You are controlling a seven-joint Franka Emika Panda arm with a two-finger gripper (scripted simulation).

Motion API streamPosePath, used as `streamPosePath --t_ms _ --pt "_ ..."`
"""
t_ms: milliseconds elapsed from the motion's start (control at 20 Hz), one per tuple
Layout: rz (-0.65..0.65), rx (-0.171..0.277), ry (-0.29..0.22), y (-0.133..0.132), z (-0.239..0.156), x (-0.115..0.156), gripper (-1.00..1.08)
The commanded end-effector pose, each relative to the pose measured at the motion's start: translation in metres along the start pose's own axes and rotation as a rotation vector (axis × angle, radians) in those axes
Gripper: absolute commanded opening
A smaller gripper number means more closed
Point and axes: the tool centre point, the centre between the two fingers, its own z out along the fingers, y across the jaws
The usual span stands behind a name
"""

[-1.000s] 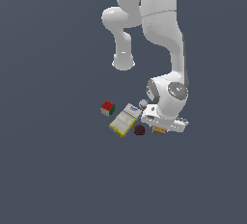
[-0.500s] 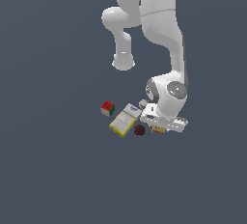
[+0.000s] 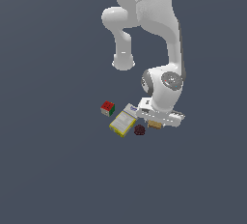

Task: Pick up a designated object from a clutter of objects.

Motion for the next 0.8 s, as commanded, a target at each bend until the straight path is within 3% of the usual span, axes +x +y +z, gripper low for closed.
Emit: streamPosePath --t_ms 0,750 --pt "0.000 0.001 0.001 0.011 -0.015 0.000 -1.00" --pt "0.001 0.002 0.001 0.106 -0.132 -0.006 -1.00"
